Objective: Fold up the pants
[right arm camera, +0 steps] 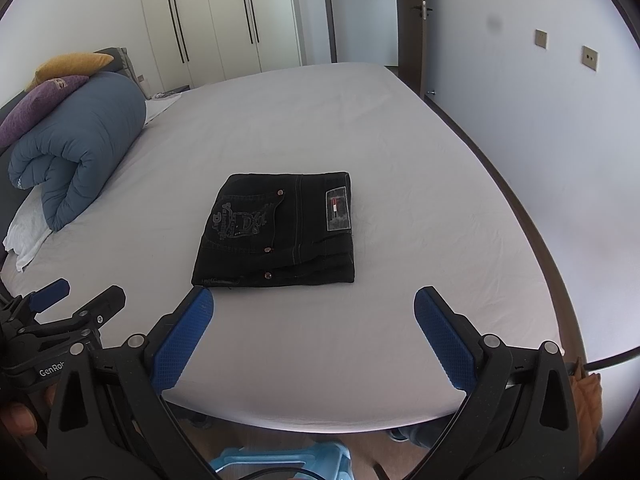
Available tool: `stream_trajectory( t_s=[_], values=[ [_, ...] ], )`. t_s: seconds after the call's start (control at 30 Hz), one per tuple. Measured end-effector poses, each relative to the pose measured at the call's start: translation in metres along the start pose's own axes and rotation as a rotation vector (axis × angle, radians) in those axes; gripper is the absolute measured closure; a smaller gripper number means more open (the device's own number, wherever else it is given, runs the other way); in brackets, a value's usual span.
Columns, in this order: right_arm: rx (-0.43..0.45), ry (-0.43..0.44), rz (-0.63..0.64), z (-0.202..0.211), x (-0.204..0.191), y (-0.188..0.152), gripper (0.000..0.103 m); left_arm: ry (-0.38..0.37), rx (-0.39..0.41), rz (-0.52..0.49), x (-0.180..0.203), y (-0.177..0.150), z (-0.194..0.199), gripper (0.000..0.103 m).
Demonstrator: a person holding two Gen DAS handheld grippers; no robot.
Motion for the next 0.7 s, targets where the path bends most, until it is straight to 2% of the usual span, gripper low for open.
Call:
stream_trajectory(
  t_s=[0.7],
  values=[
    [-0.003,0.001,-0.001,-0.0002,0.0007,0.0010,0.001,-0.006,-0.003,-0.003,0.0002,-0.0003,-0.0025,0.000]
  ],
)
Point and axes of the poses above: each gripper's, at about its wrist camera, not at the fingertips, and z roughly against the way its jaws point, x to its right, y to its top, the point moved 1 cm from there along -z, roughly the way its jaws point, and after that the axes turned 2 degrees about -x, right-handed, at the moved point
